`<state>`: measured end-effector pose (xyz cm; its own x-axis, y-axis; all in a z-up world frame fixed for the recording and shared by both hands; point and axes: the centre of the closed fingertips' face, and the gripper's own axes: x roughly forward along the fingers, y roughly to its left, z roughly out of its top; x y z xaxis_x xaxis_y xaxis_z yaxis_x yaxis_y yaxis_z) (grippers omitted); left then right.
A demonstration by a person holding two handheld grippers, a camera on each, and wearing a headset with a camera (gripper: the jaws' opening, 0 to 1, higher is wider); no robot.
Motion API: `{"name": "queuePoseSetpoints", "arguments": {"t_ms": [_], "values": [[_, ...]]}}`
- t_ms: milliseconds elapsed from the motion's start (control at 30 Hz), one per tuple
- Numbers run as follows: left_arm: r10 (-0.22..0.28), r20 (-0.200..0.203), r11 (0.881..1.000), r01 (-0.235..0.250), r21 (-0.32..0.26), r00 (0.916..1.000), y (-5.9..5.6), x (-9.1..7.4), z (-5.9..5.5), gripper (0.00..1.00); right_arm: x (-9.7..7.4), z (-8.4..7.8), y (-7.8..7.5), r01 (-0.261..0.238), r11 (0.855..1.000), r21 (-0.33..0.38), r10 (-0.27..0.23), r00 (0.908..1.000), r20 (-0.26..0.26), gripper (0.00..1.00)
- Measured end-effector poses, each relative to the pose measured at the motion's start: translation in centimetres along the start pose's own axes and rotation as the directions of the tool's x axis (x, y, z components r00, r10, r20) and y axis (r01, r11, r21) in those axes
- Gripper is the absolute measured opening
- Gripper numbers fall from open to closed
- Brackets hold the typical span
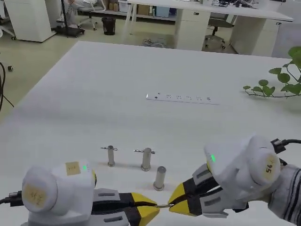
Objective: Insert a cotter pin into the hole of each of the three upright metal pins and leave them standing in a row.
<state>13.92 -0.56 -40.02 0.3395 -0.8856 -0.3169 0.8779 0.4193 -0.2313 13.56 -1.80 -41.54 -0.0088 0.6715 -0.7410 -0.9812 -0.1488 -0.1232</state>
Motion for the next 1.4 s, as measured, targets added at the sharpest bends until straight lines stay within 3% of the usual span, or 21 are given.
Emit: {"name": "queuePoseSetpoints", "arguments": {"t_ms": [167,400,567,800,1000,1233,1400], "values": [[0.026,-0.008,1.0,-0.026,0.008,0.9996,0.3,0.0,-0.2,0.01,0.0,-0.1,-0.3,0.02,1.0,0.0,-0.02,0.9998,-0.001,0.0],[0.095,-0.026,0.995,-0.095,0.031,0.9951,1.5,-0.1,-0.7,0.09,-0.8,-1.0,-1.9,0.092,0.995,0.034,-0.091,0.9957,-0.016,0.0],[0.172,-0.023,0.984,-0.17,0.056,0.9848,2.8,0.1,-0.5,0.17,-1.4,-2.6,-3.6,0.165,0.984,0.059,-0.162,0.985,-0.061,0.0],[0.247,-0.03,0.966,-0.244,0.086,0.9685,4.3,0.6,-0.2,0.26,-2.0,-4.4,-5.2,0.216,0.974,0.066,-0.208,0.9717,-0.113,0.0],[0.279,-0.036,0.957,-0.274,0.096,0.9597,5.2,1.2,-0.2,0.3,-2.2,-5.8,-6.4,0.236,0.969,0.07,-0.224,0.9634,-0.147,0.0],[0.33,-0.035,0.943,-0.328,0.06,0.9432,6.6,2.2,-0.3,0.32,-1.9,-7.0,-7.3,0.238,0.969,0.061,-0.224,0.959,-0.173,0.0],[0.348,-0.048,0.937,-0.346,0.039,0.9363,7.3,2.9,-0.8,0.32,-1.6,-7.6,-8.0,0.234,0.971,0.056,-0.221,0.9581,-0.183,0.0]]}}
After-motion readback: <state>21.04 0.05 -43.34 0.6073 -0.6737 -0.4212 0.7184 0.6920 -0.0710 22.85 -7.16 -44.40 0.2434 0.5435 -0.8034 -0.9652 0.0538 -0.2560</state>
